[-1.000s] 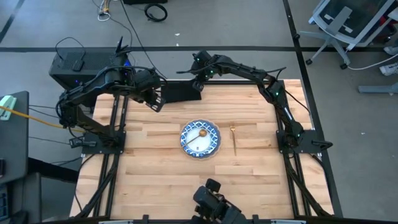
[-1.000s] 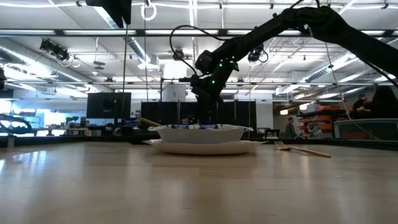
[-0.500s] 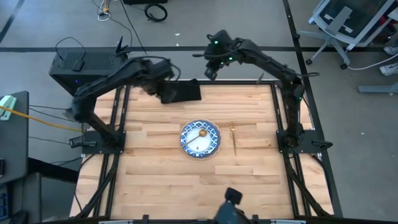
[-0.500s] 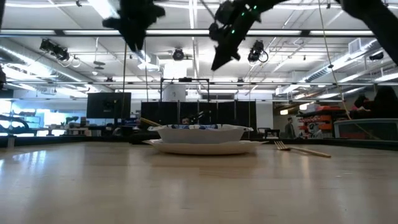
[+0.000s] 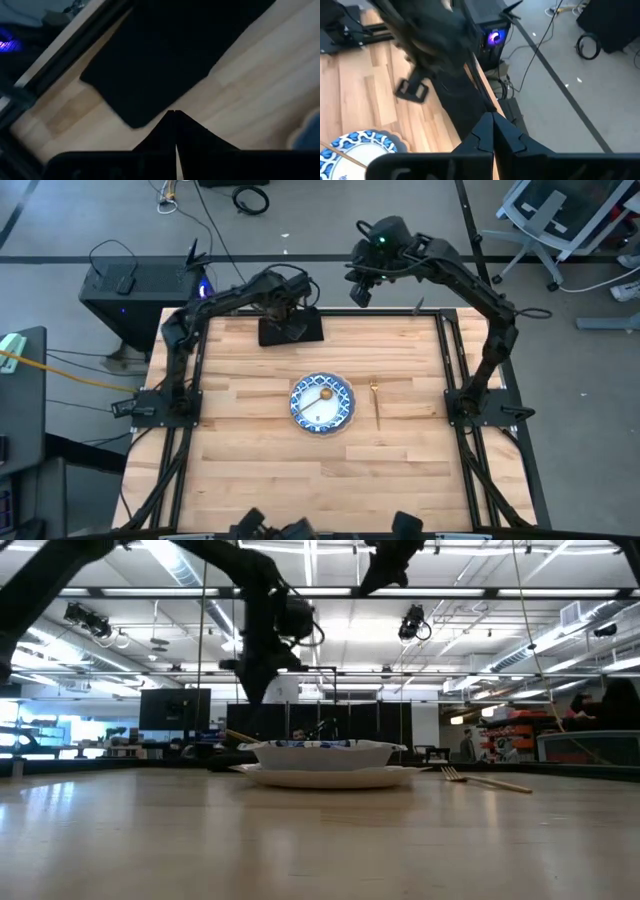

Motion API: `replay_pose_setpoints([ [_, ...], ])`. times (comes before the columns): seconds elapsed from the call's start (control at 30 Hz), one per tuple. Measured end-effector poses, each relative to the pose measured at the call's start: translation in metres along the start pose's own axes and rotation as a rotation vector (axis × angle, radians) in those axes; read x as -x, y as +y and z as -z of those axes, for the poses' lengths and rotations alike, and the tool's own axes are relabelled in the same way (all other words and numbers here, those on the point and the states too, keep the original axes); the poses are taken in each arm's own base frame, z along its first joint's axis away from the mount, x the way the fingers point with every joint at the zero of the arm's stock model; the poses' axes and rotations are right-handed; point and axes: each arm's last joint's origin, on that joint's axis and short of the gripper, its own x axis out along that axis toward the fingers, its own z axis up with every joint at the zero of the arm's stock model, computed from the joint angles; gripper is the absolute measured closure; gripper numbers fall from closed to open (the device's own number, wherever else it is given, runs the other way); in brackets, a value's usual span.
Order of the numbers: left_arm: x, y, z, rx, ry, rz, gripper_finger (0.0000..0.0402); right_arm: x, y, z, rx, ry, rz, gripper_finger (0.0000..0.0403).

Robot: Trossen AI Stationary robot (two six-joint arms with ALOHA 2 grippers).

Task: Set table place
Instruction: Move the black napkin to the top left corner of the table

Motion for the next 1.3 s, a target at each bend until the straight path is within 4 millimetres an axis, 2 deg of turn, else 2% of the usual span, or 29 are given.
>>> replay_pose_setpoints([
  [0.13, -0.029, -0.003, -0.016, -0.077, -0.013, 0.038, 0.0396, 0.012, 0.004, -0.001, 0.006, -0.027, -0.003, 0.0400],
  [0.27, -0.053, -0.004, -0.028, -0.089, -0.037, 0.071, 0.0396, 0.015, 0.005, -0.001, 0.007, -0.023, -0.006, 0.0400],
  [0.43, -0.088, 0.002, -0.029, -0.081, 0.075, 0.049, 0.0396, 0.015, 0.006, 0.002, 0.004, 0.010, -0.007, 0.0401],
  [0.53, -0.101, 0.003, -0.027, -0.082, 0.134, 0.037, 0.0398, 0.015, 0.006, 0.003, 0.004, 0.022, 0.005, 0.0401],
  [0.7, -0.101, 0.006, -0.022, -0.087, 0.188, 0.024, 0.0397, 0.015, 0.005, 0.004, 0.004, 0.024, 0.013, 0.0402],
  [0.87, -0.100, 0.017, -0.016, -0.134, 0.265, -0.074, 0.0398, 0.014, 0.005, 0.004, 0.006, 0.024, 0.013, 0.0402],
  [1.07, -0.102, 0.029, -0.018, -0.114, 0.265, -0.111, 0.0398, 0.014, 0.005, 0.004, 0.007, 0.024, 0.013, 0.0402],
  [1.3, -0.105, 0.034, -0.022, -0.089, 0.235, -0.108, 0.0399, 0.014, 0.005, 0.003, 0.007, 0.024, 0.013, 0.0402],
])
